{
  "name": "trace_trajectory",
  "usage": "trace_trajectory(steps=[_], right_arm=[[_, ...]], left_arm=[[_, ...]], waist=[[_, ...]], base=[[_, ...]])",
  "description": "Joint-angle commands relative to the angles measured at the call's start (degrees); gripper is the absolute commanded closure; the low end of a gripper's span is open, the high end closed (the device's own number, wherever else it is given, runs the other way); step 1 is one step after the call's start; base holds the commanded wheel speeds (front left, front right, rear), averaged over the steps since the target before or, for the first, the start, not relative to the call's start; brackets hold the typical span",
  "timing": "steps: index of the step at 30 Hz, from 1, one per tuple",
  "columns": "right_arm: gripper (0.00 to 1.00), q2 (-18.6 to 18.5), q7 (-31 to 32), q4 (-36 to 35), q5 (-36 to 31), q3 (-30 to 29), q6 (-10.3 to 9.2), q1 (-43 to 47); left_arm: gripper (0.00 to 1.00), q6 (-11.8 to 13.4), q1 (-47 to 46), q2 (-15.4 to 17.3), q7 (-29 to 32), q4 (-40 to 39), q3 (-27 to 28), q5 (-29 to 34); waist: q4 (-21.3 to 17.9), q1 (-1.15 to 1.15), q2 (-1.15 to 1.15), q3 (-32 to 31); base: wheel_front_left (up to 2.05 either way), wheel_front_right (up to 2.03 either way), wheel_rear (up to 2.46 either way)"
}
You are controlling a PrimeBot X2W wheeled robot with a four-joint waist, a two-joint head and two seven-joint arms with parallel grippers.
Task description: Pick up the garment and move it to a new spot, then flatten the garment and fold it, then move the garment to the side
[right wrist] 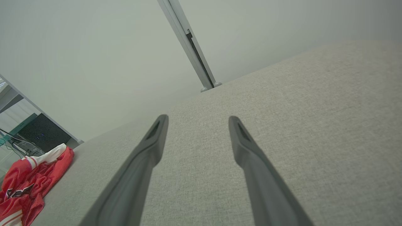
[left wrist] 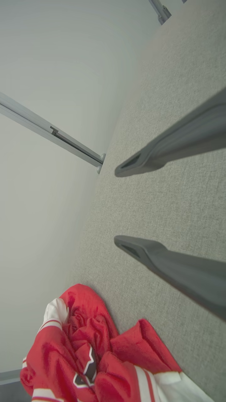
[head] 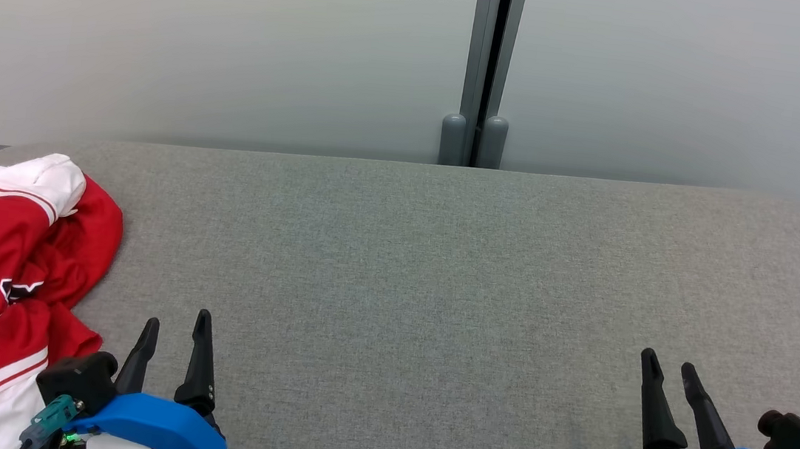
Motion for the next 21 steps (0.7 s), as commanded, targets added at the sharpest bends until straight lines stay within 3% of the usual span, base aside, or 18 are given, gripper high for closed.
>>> trace_trajectory(steps=[1, 21], right_arm=[[0.00, -0.50, -0.42, -0.20, -1.12, 0.05, 0.10, -0.15], [0.00, -0.60, -2.25, 0.43, -9.33, 0.55, 0.13, 0.05]], left_arm=[[0.00, 0.32, -0.79, 0.53, -0.41, -0.54, -0.39, 0.96], [0.00, 3.38, 0.04, 2.11, -1.42, -1.72, -3.59, 7.73]], waist=[[0.01, 0.01, 0.00, -0.01], [0.14, 0.01, 0.00, -0.36]], base=[[0.00, 0.00, 0.00], [0.00, 0.00, 0.00]])
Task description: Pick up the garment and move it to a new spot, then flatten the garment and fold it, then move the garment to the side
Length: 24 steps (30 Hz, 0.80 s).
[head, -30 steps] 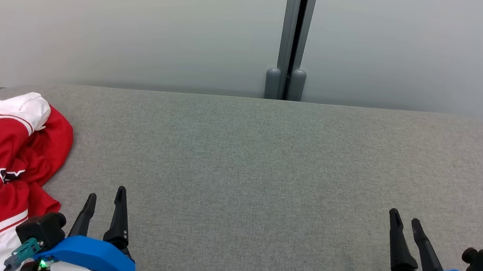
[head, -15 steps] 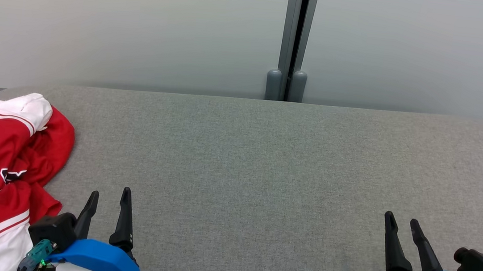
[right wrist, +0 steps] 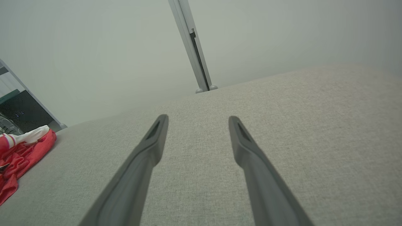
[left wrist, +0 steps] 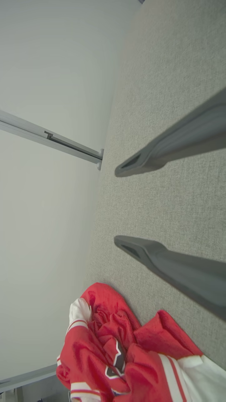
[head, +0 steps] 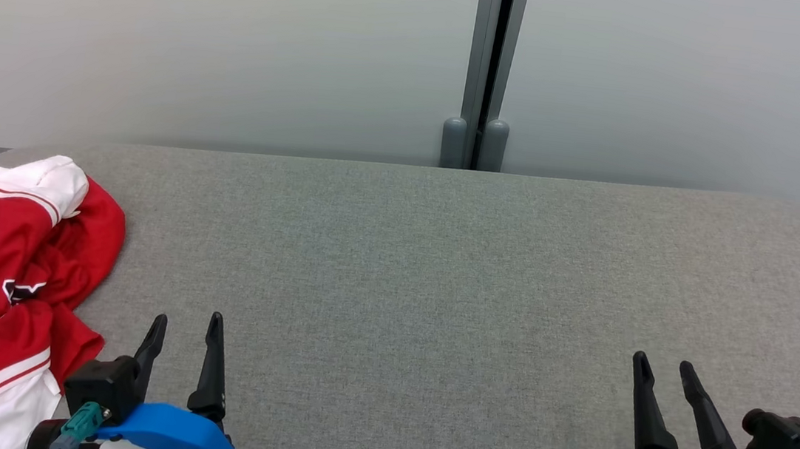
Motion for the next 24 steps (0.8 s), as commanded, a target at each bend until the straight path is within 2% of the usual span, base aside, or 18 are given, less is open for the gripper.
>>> trace_trajectory(steps=[1, 24], right_arm=[[0.00, -0.51, -0.32, -0.22, -0.79, 0.18, 0.13, 0.09], [0.00, -0.57, -1.97, 1.27, -5.95, -0.07, 0.15, 0.72]], left_arm=[[0.00, 0.36, -0.08, 0.44, -0.13, -0.43, -0.25, 0.79], [0.00, 3.34, 1.05, 1.50, 0.33, -1.41, -2.71, 4.90]], waist=[[0.01, 0.00, 0.00, -0.01], [-0.06, -0.01, 0.00, -0.23]], base=[[0.00, 0.00, 0.00], [0.00, 0.00, 0.00]])
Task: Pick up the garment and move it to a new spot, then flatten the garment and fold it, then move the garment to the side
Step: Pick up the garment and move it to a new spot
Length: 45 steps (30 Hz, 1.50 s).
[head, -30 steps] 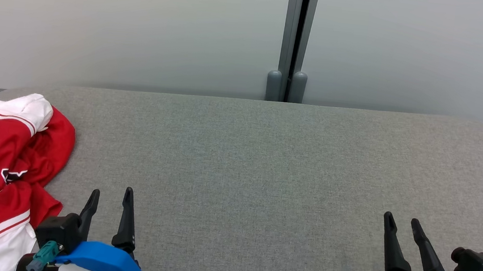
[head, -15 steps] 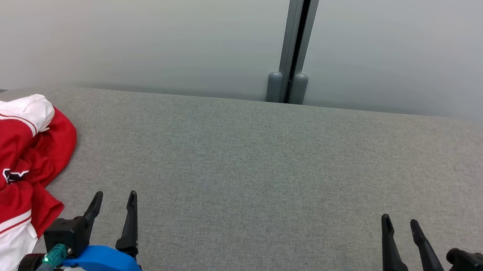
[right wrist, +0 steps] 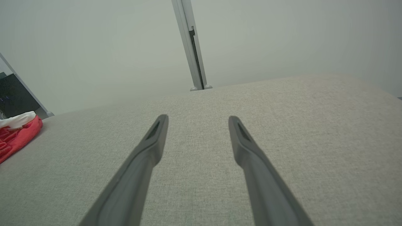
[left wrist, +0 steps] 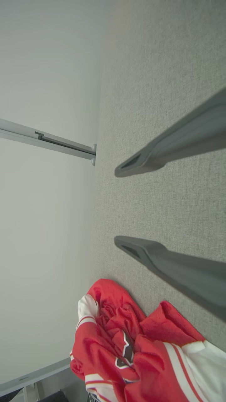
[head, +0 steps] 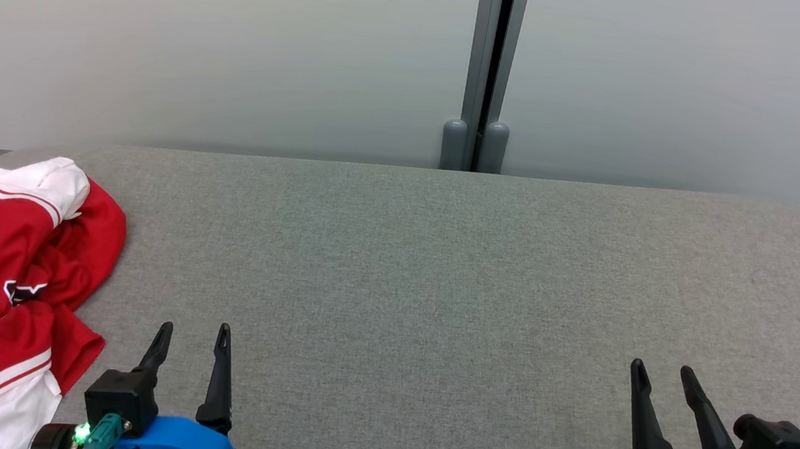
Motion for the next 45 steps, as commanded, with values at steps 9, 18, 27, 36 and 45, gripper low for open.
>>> trace_trajectory(steps=[9, 18, 27, 36, 45], right_arm=[[0.00, -0.43, -0.03, -0.08, -0.46, 0.00, 0.12, 0.47], [0.00, -0.40, 0.15, -0.40, -0.85, -0.28, 0.11, 1.29], [0.00, -0.40, 0.14, -0.78, -0.45, 0.06, 0.08, 1.93], [0.00, -0.41, -0.46, -0.05, 0.33, 1.26, 0.08, 1.57], [0.00, -0.41, -0.95, 0.82, 0.68, 2.48, 0.08, 0.39]], left_arm=[[0.00, 0.26, 0.13, 0.45, 0.03, -0.31, -0.20, -0.51], [0.00, 0.20, -0.81, 0.53, -0.35, -0.10, -0.55, -0.28], [0.00, 0.58, -0.44, 1.50, -0.13, -0.89, -1.21, 0.47], [0.00, 1.17, 0.08, 2.47, 0.01, -2.05, -0.93, 0.28], [0.00, 1.92, 0.58, 3.29, 0.25, -3.38, -0.15, -0.28]], waist=[[-0.03, 0.00, 0.00, 0.09], [3.24, 0.00, 0.00, -0.01], [13.18, 0.00, 0.00, -0.11], [22.18, 0.00, 0.00, -0.05], [28.76, 0.00, 0.00, 0.68]], base=[[0.00, 0.00, 0.00], [0.00, 0.00, 0.00], [0.00, 0.00, 0.00], [0.00, 0.00, 0.00], [0.00, 0.00, 0.00]])
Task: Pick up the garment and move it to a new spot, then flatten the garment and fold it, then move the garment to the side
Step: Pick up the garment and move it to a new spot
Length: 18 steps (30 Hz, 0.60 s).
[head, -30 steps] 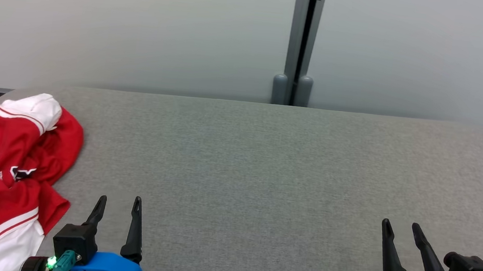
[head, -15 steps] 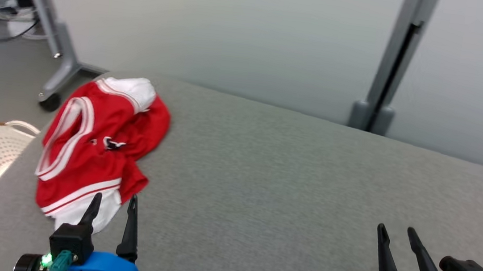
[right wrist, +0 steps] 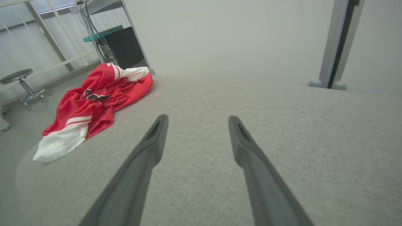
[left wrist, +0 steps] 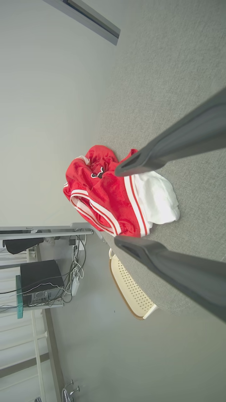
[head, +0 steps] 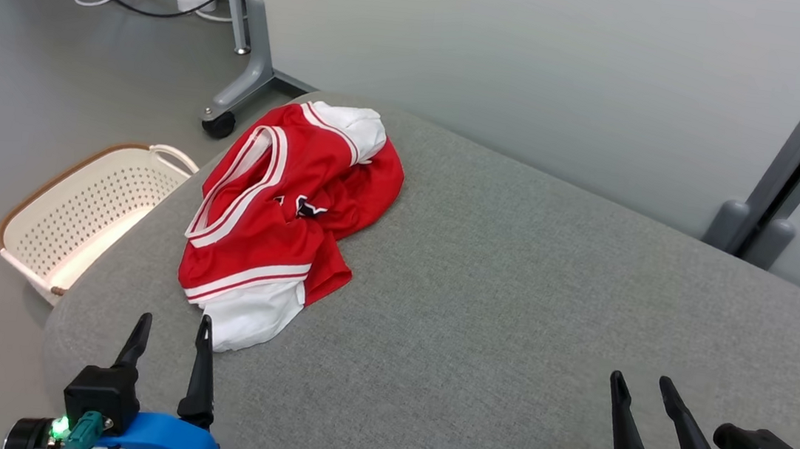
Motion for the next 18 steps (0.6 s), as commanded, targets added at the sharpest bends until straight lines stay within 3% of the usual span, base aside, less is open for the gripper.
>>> trace_trajectory(steps=[1, 12, 18], right_arm=[[0.00, -0.38, -0.23, 0.21, 0.02, 0.36, 0.03, -0.89], [0.00, -0.37, -0.61, 1.46, -0.17, 1.16, 0.03, -2.44], [0.00, -0.37, -0.50, 1.07, -0.42, 0.00, 0.03, -1.55]], left_arm=[[0.00, 0.38, 0.42, 0.22, -0.25, -0.45, 0.57, -0.26], [0.00, 1.05, 0.04, 0.75, 0.15, -1.72, 0.94, -0.74], [0.00, -2.02, -5.47, 2.23, 2.98, -3.75, 0.75, -1.79]], waist=[[0.77, 0.00, 0.00, 0.91], [1.14, 0.00, 0.00, 1.88], [0.96, 0.00, 0.00, 2.24]], base=[[0.00, 0.00, 0.00], [0.00, 0.00, 0.00], [0.00, 0.00, 0.00]])
